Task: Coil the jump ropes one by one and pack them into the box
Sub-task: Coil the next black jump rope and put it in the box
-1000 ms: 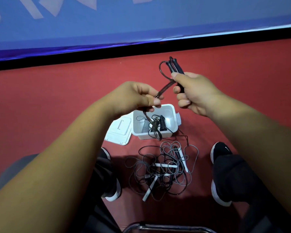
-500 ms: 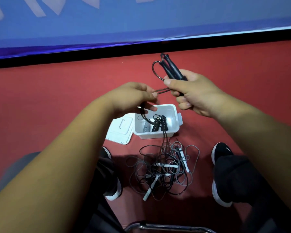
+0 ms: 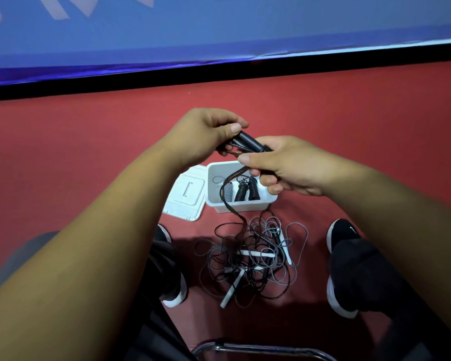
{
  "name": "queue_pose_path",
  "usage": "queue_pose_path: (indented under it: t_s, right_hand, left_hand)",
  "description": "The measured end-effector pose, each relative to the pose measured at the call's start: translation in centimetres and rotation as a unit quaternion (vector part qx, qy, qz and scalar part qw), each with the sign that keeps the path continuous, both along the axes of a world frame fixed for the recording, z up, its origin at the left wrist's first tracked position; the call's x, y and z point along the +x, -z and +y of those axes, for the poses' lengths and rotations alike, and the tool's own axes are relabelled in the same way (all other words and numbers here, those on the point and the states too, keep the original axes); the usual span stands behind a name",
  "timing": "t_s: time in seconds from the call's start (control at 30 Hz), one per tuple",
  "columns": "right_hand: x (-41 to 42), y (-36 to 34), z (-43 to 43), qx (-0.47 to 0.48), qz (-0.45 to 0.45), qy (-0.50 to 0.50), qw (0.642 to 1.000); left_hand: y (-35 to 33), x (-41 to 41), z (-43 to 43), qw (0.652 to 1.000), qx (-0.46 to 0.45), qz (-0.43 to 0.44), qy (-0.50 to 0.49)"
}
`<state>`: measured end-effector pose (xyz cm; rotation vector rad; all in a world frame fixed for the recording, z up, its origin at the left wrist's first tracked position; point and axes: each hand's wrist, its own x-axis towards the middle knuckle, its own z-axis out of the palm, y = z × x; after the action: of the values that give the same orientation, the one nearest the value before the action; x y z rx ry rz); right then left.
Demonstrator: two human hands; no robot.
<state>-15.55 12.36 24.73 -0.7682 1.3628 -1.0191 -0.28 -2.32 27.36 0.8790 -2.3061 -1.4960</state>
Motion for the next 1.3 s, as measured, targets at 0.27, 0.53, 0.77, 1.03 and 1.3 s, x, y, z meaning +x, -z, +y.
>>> queue_pose_path:
  t_s: [0.27,0.53,0.77,1.03,1.3]
  right_hand:
    - [-1.0,-1.0,0.9,0.046,-0.191,-0.04,0.98]
    - [-0.2,-1.5,0.2,0.039,0.038,-0.064,0.996]
    - [-0.9,-1.0,0.6,0.074,-0.059,-0.061,0.994]
    - [-2.4,-0.4,1.3,0.065,-0.135,-0.119,0.981]
    - [-1.9,-1.4,0.0,0.066,0.048,-0.137,0.987]
  left_hand:
    - [-0.6,0.5,0.3,0.999,-0.031,0.021,0.028]
    - [-0.4,1.1,-0.3,0.991,-0.098,-0.077,0.047]
    - [-1.0,0.9,0.5,0.967,-0.193,-0.123,0.108]
    - [-1.4,0.8,0.6,0.947,-0.241,-0.143,0.16]
    - [-1.1,1.6,0.5,0.967,-0.186,-0.125,0.12]
